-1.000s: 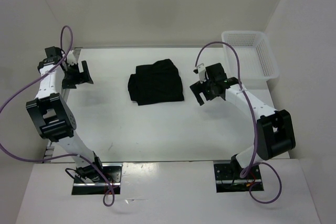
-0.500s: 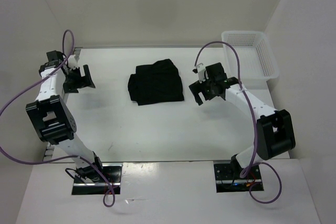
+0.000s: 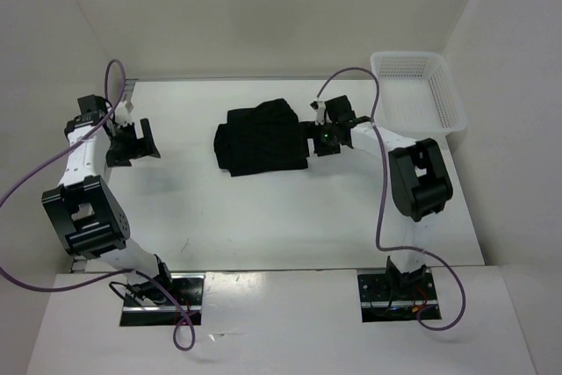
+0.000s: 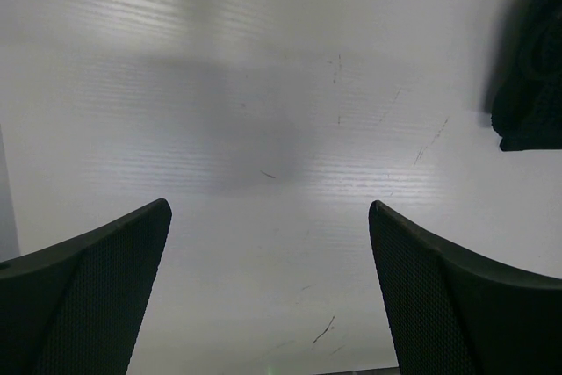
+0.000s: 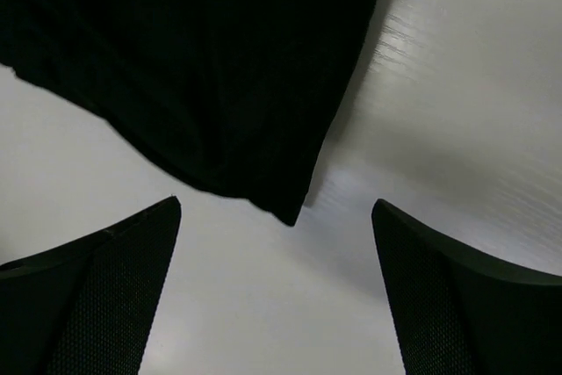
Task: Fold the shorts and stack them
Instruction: Fold the shorts
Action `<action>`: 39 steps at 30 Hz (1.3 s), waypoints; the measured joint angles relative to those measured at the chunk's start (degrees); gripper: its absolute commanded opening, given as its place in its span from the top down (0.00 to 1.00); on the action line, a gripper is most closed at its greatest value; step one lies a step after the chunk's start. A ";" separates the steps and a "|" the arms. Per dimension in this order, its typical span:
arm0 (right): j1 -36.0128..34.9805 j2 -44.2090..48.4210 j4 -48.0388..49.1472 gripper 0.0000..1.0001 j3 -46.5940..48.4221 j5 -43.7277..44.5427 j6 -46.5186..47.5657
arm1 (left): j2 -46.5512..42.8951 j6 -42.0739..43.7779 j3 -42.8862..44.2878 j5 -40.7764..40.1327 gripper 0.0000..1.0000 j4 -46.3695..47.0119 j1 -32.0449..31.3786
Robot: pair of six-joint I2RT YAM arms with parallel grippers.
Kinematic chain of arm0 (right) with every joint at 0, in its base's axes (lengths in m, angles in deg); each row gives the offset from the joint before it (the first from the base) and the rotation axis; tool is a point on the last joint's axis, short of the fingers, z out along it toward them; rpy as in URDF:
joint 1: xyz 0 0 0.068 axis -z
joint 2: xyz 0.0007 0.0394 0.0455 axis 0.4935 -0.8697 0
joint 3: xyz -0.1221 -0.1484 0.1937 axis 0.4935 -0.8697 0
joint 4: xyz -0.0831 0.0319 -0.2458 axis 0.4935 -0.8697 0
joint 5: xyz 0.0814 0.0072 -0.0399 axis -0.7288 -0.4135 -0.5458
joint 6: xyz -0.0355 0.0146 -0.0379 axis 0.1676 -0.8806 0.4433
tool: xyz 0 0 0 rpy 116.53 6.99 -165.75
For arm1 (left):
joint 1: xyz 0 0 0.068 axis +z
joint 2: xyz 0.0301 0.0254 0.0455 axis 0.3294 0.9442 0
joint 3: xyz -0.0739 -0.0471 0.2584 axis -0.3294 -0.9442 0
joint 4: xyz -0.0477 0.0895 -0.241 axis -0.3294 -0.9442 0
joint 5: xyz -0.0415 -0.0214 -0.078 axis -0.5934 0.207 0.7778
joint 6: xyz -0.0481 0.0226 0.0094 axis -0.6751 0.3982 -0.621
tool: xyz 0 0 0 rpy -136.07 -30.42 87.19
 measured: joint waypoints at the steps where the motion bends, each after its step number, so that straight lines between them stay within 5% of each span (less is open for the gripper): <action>1: -0.04 -1.95 0.26 0.12 0.48 0.17 -1.46 | -0.57 0.00 -0.61 -0.31 0.00 0.00 0.04; 7: -0.42 -7.89 1.99 0.26 3.28 2.25 -5.90 | -2.32 0.02 -2.03 -0.90 0.00 -0.66 0.70; 11: -1.22 -9.05 3.39 0.62 3.39 3.74 -6.67 | -2.40 0.00 -2.03 -1.11 0.00 -0.68 2.38; 17: -2.51 -9.92 4.96 0.96 3.10 1.81 -4.04 | -2.40 0.00 -2.03 -1.31 0.00 -0.90 3.67; 23: -2.56 -7.48 7.04 1.00 -1.38 -1.03 -1.84 | -1.95 0.02 -1.79 -1.25 0.00 -1.31 3.69; 27: -2.56 -5.16 6.38 0.90 -4.48 -3.19 -0.87 | -0.39 0.00 -1.29 -1.16 0.00 -1.38 3.69; 28: -2.56 -4.90 6.08 0.82 -4.83 -3.69 -0.70 | -0.07 0.00 -1.29 -1.07 0.00 -1.40 3.69; 29: -2.56 -4.68 5.60 0.64 -4.94 -4.13 -0.44 | 0.24 0.00 -1.29 -0.90 0.00 -1.44 3.69; 30: -2.56 -4.57 5.20 0.27 -4.94 -4.44 -0.66 | 0.42 0.00 -1.27 -0.81 0.00 -1.49 3.69; 33: -2.71 -2.95 3.91 0.01 -4.26 -4.66 0.44 | 0.74 0.00 -1.11 -0.46 0.00 -1.60 3.69; 39: -2.99 -0.02 -6.16 0.01 6.21 0.76 12.52 | 0.70 0.00 0.22 0.35 0.00 -1.92 3.69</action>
